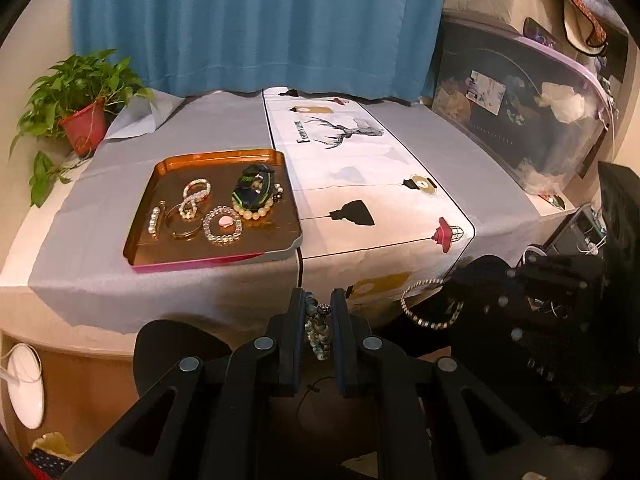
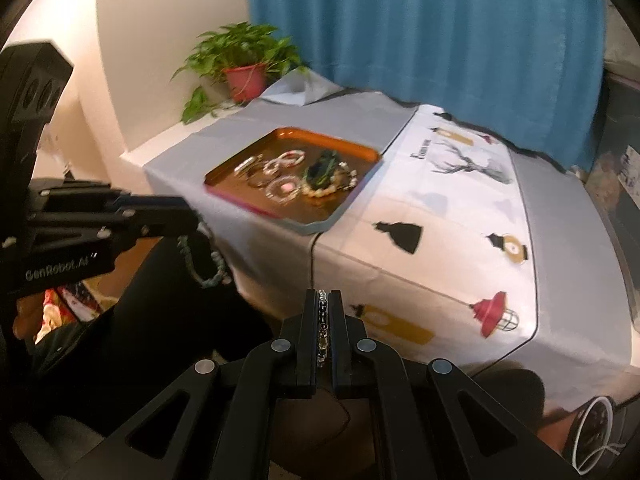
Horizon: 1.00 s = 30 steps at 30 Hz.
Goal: Organize jewelry
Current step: 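Grasp and lift the beaded green bracelet with the left tool while the right tool lifts the silver chain bracelet, then carry both bracelets over the orange tray and lower them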
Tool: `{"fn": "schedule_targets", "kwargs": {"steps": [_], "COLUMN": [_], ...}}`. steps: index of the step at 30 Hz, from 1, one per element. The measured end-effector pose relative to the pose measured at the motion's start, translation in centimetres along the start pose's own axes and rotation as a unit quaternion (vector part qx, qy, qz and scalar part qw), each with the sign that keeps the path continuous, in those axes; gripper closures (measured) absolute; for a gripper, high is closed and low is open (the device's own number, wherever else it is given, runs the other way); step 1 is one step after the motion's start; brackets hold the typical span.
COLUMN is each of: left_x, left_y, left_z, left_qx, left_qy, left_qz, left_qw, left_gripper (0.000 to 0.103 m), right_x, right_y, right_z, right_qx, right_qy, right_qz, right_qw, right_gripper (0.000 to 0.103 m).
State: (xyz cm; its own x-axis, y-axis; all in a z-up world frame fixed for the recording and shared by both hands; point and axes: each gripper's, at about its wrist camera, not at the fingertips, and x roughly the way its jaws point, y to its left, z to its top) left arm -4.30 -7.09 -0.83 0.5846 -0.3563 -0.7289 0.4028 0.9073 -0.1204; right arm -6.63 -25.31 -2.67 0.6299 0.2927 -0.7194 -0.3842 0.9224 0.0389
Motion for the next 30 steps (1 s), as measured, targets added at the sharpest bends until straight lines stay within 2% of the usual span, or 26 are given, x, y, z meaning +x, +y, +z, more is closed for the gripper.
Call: {"fn": "schedule_targets", "kwargs": {"steps": [12, 30], "left_x": [0.0, 1.5], "left_y": [1.3, 4.0], "left_z": [-0.6, -0.5], "left_qx": [-0.016, -0.043], "left_qy": [-0.001, 0.009], "left_qz": [-0.002, 0.003], "left_qw": [0.9999, 0.9991], "left_gripper": [0.093, 0.093], "right_x": [0.8, 4.0], "right_y": [2.2, 2.7], "right_z": [0.1, 0.8], "right_qx": [-0.023, -0.031], "right_qy": [0.017, 0.047], "right_qz": [0.006, 0.010], "right_qw": [1.000, 0.998], "right_gripper": [0.098, 0.098]}}
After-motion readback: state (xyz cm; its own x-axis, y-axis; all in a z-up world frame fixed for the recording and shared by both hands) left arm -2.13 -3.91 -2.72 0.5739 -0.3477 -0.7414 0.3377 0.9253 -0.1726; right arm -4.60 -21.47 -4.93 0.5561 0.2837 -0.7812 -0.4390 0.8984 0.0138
